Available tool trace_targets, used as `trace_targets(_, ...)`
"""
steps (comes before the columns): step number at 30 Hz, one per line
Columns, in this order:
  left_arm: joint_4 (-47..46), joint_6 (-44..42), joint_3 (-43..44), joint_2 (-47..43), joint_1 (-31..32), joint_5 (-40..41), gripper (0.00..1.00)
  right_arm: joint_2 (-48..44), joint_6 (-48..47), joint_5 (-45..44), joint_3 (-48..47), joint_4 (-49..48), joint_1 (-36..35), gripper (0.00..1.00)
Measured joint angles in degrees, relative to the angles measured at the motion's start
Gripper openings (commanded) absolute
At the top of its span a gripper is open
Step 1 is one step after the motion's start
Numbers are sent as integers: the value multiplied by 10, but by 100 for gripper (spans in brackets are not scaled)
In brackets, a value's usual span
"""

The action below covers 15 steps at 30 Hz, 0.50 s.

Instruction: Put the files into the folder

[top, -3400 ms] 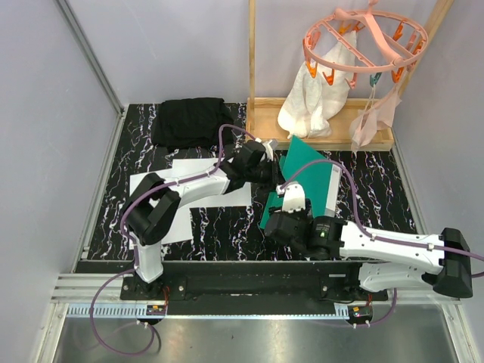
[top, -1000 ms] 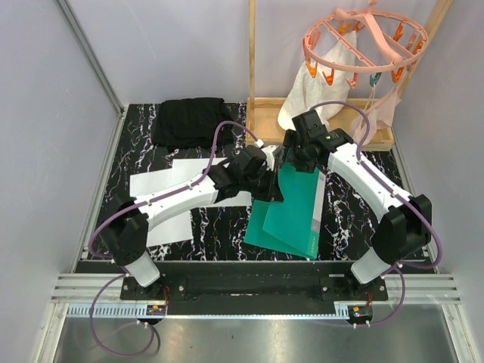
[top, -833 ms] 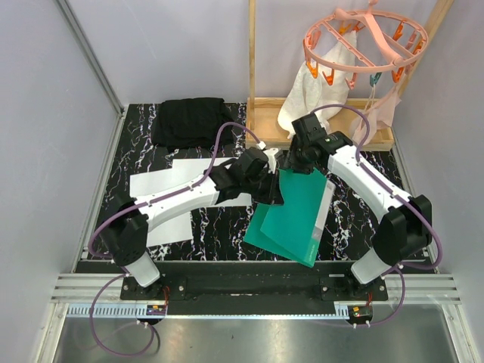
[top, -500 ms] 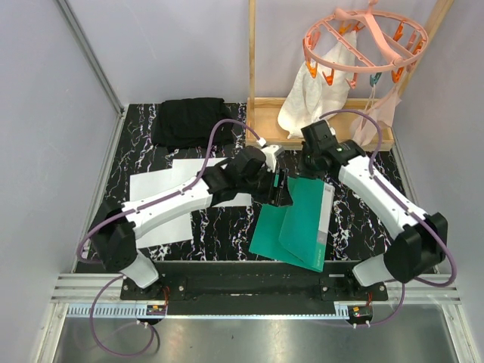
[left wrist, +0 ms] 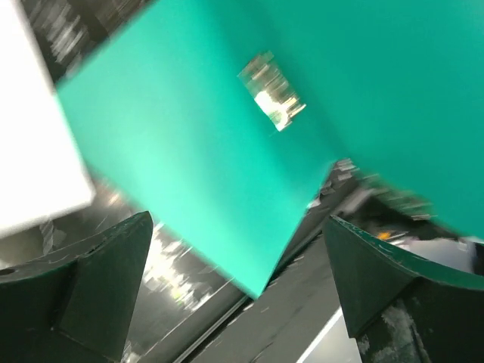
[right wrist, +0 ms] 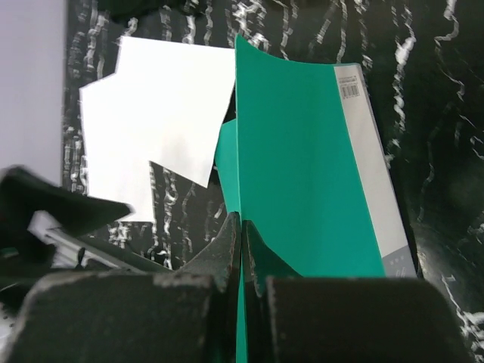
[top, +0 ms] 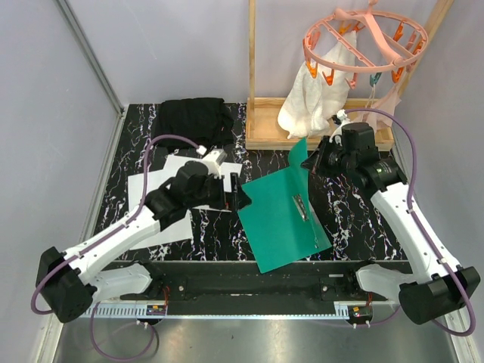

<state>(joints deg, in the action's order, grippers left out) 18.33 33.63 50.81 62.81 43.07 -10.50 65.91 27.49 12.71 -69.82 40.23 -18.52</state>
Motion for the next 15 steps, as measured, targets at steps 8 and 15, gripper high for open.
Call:
trace_targets(8, 11, 22, -86, 5, -21, 9, 98, -3, 21, 29, 0, -37, 16, 0)
trace_targets(15, -7, 72, -64, 72, -73, 52, 96, -7, 63, 27, 10, -51, 17, 0)
